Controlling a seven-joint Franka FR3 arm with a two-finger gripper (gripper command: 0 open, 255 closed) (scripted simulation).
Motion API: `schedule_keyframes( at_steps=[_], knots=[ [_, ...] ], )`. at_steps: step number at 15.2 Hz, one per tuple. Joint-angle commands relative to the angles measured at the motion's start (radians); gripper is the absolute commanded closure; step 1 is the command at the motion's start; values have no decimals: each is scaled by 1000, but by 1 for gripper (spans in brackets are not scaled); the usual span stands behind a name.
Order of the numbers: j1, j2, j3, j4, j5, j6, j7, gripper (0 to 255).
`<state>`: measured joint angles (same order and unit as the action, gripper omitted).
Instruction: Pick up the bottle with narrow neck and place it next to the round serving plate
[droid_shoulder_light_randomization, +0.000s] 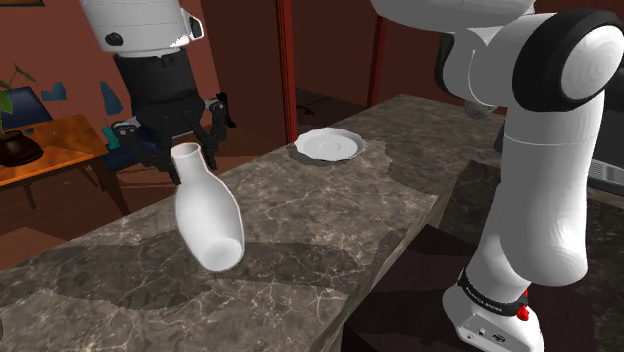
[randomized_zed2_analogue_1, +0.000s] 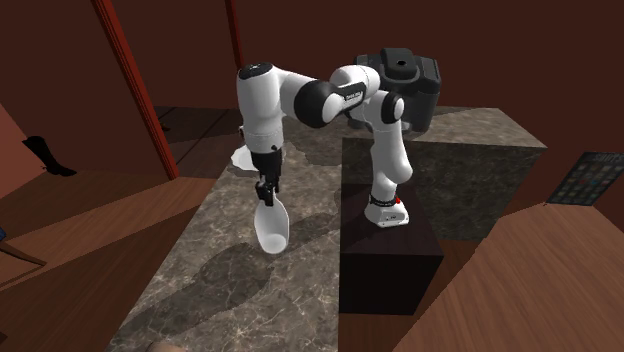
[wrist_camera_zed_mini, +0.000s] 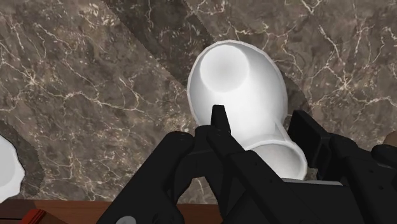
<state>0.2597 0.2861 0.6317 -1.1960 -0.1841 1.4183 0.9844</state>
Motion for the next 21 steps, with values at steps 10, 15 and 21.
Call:
schedule_keyframes(
  at_steps=[10,15,21],
  knots=[
    [-133,-164,-26,-111,97,-21,-131,255],
    [-233,-341,-104,-298,194,21,-290,255],
    [-300,-493,-216,-454,248,38,-471,255]
  ],
)
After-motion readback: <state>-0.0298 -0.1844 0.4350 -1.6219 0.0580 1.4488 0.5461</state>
